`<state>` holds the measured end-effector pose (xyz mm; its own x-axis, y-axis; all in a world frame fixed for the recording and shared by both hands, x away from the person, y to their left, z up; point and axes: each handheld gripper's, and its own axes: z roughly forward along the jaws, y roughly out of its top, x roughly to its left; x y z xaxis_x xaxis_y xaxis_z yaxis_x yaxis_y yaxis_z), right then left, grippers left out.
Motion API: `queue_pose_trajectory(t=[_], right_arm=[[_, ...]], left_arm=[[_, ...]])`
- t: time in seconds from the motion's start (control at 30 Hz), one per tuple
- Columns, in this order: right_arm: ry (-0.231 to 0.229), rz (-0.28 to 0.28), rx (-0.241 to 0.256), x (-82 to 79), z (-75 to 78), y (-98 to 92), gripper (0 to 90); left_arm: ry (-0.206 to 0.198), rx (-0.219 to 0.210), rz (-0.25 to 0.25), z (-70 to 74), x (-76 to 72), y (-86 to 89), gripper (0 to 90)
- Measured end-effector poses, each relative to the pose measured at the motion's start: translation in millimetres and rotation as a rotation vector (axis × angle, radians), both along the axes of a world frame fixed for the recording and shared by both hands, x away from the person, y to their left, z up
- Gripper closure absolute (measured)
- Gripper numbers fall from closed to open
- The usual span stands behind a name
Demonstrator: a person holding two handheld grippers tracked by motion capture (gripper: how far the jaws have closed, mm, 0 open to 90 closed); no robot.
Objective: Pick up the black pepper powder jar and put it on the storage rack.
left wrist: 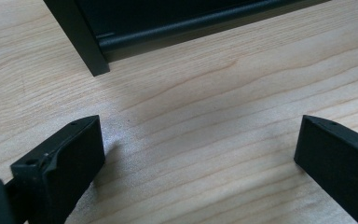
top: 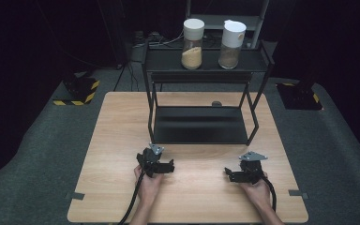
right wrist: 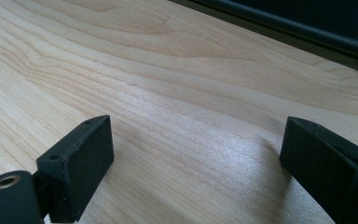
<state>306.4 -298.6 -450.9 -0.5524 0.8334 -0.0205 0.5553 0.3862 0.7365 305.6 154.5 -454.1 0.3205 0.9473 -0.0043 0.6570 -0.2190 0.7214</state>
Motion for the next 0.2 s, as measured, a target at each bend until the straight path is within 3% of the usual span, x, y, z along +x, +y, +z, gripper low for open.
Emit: queue_pose_trajectory(t=[0.2], right_arm=[[0.0,-0.001,0.0,0.0,0.1,0.2,8.9]], left_arm=[[0.003,0.001,-0.006,0.3,0.9,0.5,0.3]])
